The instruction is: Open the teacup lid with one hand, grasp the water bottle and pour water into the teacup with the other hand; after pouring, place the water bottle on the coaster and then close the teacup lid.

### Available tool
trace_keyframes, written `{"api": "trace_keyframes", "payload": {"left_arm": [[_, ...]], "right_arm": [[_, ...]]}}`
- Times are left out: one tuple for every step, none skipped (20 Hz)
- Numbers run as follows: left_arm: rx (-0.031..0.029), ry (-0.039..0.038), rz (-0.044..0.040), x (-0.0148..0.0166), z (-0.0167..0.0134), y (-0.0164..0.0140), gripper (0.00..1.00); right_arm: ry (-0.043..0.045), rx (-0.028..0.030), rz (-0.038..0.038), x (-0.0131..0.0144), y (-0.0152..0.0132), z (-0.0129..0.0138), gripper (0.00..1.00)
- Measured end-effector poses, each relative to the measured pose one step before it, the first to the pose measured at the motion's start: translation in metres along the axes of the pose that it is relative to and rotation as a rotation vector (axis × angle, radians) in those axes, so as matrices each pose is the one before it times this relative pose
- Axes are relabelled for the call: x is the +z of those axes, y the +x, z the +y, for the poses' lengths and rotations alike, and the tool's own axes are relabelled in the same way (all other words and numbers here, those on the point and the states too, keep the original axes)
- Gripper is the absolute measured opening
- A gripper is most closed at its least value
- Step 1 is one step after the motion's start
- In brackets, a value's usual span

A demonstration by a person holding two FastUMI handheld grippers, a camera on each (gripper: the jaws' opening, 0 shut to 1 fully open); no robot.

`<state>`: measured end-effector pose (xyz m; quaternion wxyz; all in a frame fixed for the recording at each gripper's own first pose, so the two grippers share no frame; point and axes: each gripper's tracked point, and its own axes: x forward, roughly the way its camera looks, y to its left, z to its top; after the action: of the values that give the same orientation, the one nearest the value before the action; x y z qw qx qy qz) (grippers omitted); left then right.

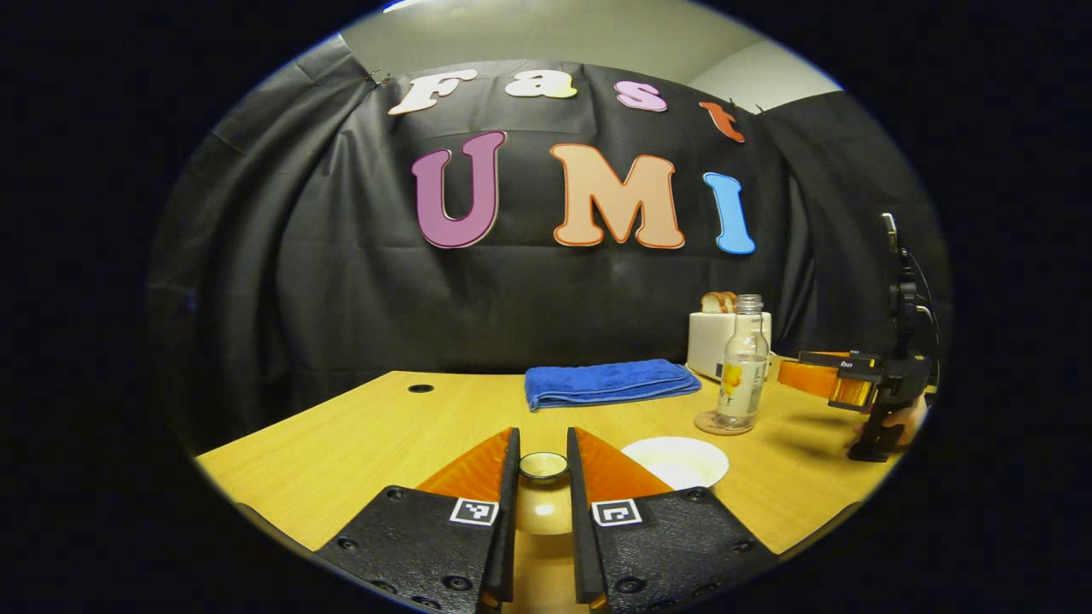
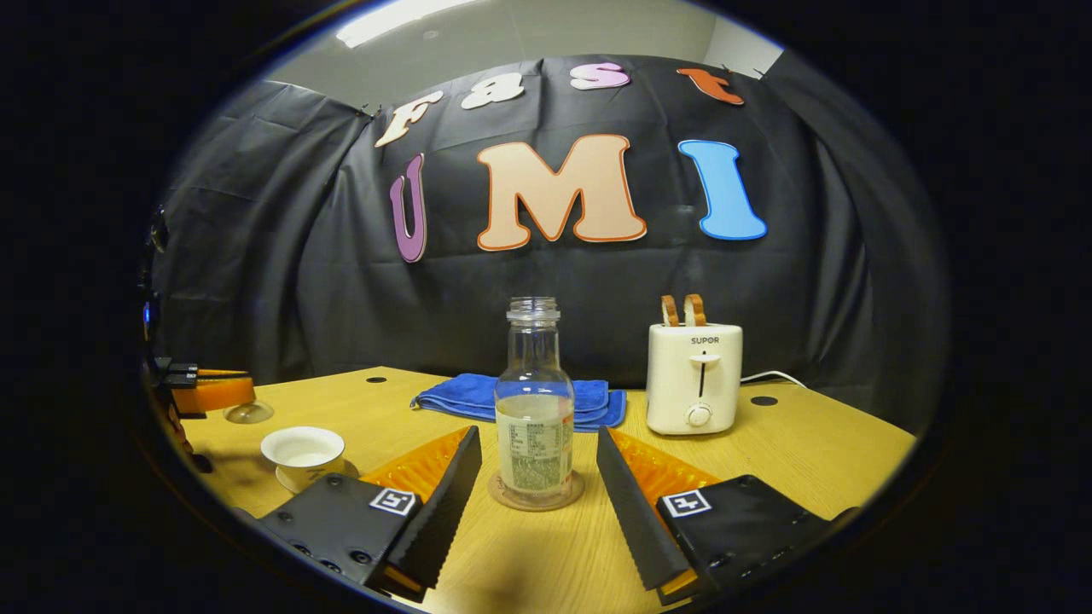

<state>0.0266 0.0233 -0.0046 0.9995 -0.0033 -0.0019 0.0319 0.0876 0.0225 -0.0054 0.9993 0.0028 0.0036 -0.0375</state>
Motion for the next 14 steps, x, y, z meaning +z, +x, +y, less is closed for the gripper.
{"api": "trace_keyframes", "payload": {"left_arm": [[-0.01562, 0.00086, -0.00136, 0.00053, -0.00842, 0.00117, 0.25], [-0.01115, -0.00089, -0.00031, -0.00138, -0.00672, 0.00192, 0.25], [-0.00578, 0.00034, 0.00094, 0.00103, -0.00449, 0.00217, 0.25], [-0.00410, -0.00037, 0.00018, 0.00045, -0.00329, 0.00179, 0.25], [-0.00306, -0.00024, 0.00078, 0.00027, -0.00251, 0.00196, 0.25], [-0.00343, -0.00054, 0.00007, 0.00007, -0.00315, 0.00054, 0.25], [-0.00533, 0.00015, 0.00175, -0.00005, -0.00283, 0.00143, 0.25], [-0.00678, -0.00045, -0.00115, -0.00015, -0.00288, 0.00093, 0.25], [-0.01016, 0.00014, -0.00013, -0.00011, -0.00378, 0.00183, 0.25], [-0.00858, -0.00147, 0.00325, 0.00003, -0.00383, 0.00203, 0.25], [-0.00914, 0.00265, 0.00199, -0.00056, -0.00365, 0.00251, 0.25], [-0.01198, -0.00079, -0.00128, -0.00121, -0.00484, 0.00223, 0.25], [-0.01073, 0.00022, 0.00258, -0.00014, -0.00440, 0.00189, 0.25], [-0.00961, 0.00032, 0.00006, 0.00122, -0.00342, 0.00230, 0.25]], "right_arm": [[0.00033, 0.00232, 0.00029, 0.00011, -0.00653, -0.00020, 0.88], [-0.00025, -0.00118, -0.00090, 0.00103, -0.00424, -0.00176, 0.88], [0.00014, 0.00001, -0.00020, -0.00024, -0.00435, -0.00151, 0.84], [0.00002, 0.00060, -0.00021, 0.00033, -0.00424, -0.00205, 0.88], [0.00032, 0.00102, 0.00003, -0.00086, -0.00394, -0.00098, 0.88], [-0.00020, 0.00190, 0.00008, 0.00075, -0.00316, -0.00084, 0.88], [0.00021, 0.00125, 0.00020, 0.00016, -0.00295, -0.00107, 0.88], [0.00012, 0.00012, 0.00025, 0.00095, -0.00197, -0.00088, 0.88], [-0.00024, -0.00177, -0.00020, -0.00029, -0.00228, -0.00152, 0.88], [0.00041, -0.00093, -0.00029, 0.00001, -0.00212, -0.00155, 0.88], [-0.00019, -0.00088, -0.00024, 0.00081, -0.00152, -0.00122, 0.88], [-0.00031, -0.00585, -0.00064, 0.00079, -0.00222, -0.00206, 0.88], [-0.00008, -0.01076, -0.00005, -0.00059, -0.00063, -0.00279, 0.88], [-0.00014, -0.00829, 0.00022, 0.00008, -0.00062, -0.00204, 0.88]]}}
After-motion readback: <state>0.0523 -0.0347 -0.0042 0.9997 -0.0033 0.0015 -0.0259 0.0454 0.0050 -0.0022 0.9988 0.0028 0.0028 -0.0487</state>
